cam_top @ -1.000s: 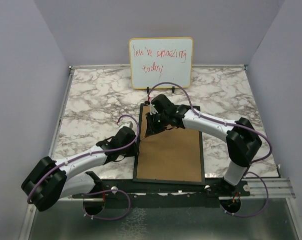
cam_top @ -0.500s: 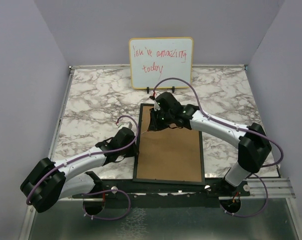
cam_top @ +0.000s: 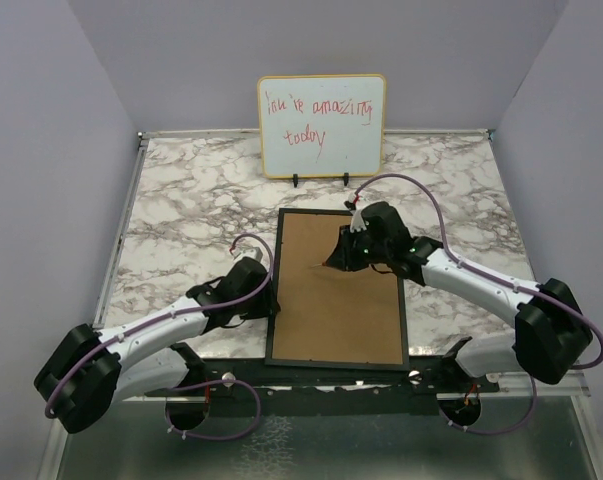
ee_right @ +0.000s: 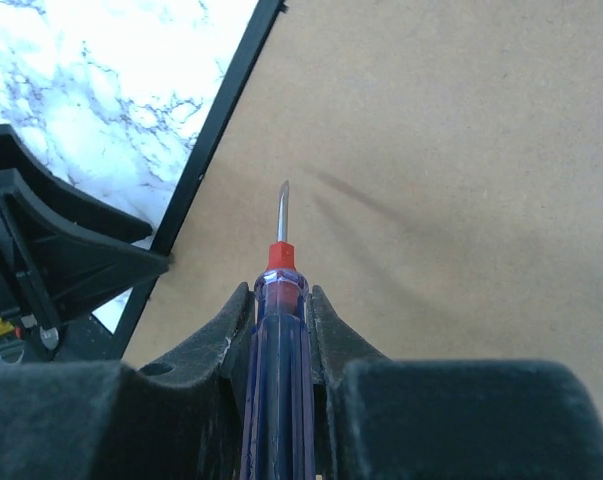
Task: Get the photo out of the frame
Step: Release the photo frame item from the photo frame.
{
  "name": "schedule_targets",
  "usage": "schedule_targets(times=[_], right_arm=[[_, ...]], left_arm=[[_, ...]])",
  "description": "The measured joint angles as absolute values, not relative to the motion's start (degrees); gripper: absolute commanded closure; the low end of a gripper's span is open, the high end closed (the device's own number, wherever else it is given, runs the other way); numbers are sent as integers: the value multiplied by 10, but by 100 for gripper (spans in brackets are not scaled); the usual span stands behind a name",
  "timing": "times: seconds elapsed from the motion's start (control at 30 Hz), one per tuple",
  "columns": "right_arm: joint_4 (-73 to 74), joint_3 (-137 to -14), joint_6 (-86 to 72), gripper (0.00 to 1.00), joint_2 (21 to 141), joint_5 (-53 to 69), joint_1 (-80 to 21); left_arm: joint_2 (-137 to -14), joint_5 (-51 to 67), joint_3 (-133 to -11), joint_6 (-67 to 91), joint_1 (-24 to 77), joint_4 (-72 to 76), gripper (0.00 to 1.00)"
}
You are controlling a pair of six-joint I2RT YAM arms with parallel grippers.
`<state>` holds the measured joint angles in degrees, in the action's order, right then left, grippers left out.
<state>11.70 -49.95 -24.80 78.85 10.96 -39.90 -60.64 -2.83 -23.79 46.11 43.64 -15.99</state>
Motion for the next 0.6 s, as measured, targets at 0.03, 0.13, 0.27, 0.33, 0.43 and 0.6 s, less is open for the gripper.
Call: schedule_targets(times=[0.03,0.13,0.27,0.33,0.43,0.6], right_arm=[[107,-489,-248,99,780,113,-399],[77,-470,-248,99,757,117,-399],[55,-464,-250,99,745,117,-399],[49,-464,-251,99,744,117,-399],[39,-458,-255,99,744,117,-399],[30,-448,-255,99,744,125,-399]], left_arm=[[-603,-29,-238,460,436,-163,44],[-600,-36,-244,460,436,-173,38],[-601,-48,-265,452,434,-187,27],[-608,-54,-283,446,428,-191,23],[-631,-57,-316,433,412,-194,20],[-672,-56,-353,410,362,-194,18]])
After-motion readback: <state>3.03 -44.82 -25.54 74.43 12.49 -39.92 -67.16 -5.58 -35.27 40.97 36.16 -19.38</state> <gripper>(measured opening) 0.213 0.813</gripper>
